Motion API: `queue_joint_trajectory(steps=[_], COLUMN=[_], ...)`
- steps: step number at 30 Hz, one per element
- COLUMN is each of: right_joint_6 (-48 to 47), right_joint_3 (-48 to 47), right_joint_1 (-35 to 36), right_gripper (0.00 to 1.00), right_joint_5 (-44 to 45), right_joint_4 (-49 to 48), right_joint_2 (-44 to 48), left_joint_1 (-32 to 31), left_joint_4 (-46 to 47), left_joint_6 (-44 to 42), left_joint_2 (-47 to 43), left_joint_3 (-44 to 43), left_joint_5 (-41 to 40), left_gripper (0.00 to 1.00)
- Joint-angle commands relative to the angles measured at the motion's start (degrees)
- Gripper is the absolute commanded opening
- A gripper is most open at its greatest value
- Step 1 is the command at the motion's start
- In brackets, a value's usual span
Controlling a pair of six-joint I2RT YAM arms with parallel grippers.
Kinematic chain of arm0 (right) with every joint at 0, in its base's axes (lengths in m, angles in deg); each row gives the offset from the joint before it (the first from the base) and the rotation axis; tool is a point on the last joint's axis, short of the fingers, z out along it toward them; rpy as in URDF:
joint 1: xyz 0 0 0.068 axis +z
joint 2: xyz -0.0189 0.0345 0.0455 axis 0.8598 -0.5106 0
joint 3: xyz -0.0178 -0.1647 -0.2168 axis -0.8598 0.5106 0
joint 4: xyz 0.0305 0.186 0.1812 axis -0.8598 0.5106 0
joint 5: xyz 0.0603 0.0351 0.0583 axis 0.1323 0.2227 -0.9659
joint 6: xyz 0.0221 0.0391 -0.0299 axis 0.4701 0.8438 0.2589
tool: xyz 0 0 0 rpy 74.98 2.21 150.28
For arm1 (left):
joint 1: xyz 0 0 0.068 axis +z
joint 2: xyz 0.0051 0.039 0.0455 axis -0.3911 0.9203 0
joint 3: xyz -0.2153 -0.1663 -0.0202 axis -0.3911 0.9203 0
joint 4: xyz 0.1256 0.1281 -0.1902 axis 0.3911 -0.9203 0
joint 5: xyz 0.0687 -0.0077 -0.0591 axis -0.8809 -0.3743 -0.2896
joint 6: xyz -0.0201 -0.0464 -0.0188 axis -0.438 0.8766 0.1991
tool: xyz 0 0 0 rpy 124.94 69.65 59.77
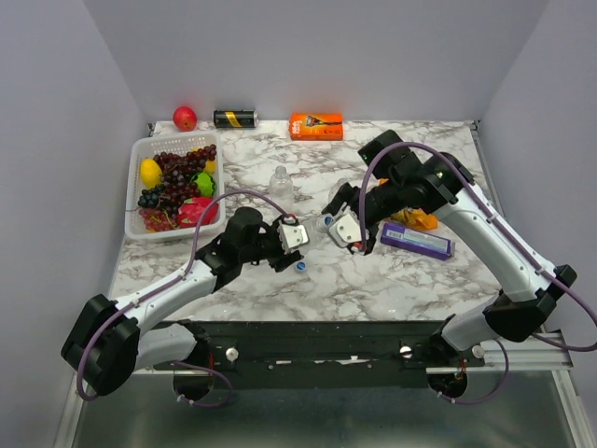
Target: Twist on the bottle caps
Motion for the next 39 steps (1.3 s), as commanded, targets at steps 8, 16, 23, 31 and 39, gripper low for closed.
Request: queue_joint_trajectory(steps=[8, 16, 23, 31, 39], right_joint_6=[-8.79, -10.72, -11.69, -10.46, -4.93], right_joint_3=[-3.82, -5.32, -2.95, -3.03, -6.02], right_joint_1=[0.44, 0.44, 0.44, 0.35, 0.79], right_gripper=[0.65, 0.57, 0.57, 0.57, 0.57], right_joint_5=[0.11, 2.21, 2.92, 2.66, -0.07], right_joint_4=[8.16, 11.25, 11.33, 11.33, 11.25], right_joint_2=[-3.49, -5.43, -4.37, -4.55, -5.78], left_joint_1=[0.16, 0.16, 0.16, 0.25, 0.25], left_joint_4=[-1.22, -0.6, 1.51, 1.95, 3.09], left_joint_6=[-3.81, -3.81, -2.05, -2.14, -1.96], left_joint_2=[0.14, 0.23, 0.58, 1.01, 1.81], left_joint_3=[-1.99, -1.99, -1.73, -1.2, -0.94], left_joint_5=[2.87, 2.61, 0.5, -0.12, -1.96], left_gripper=[0.0, 0.0, 0.0, 0.0, 0.0])
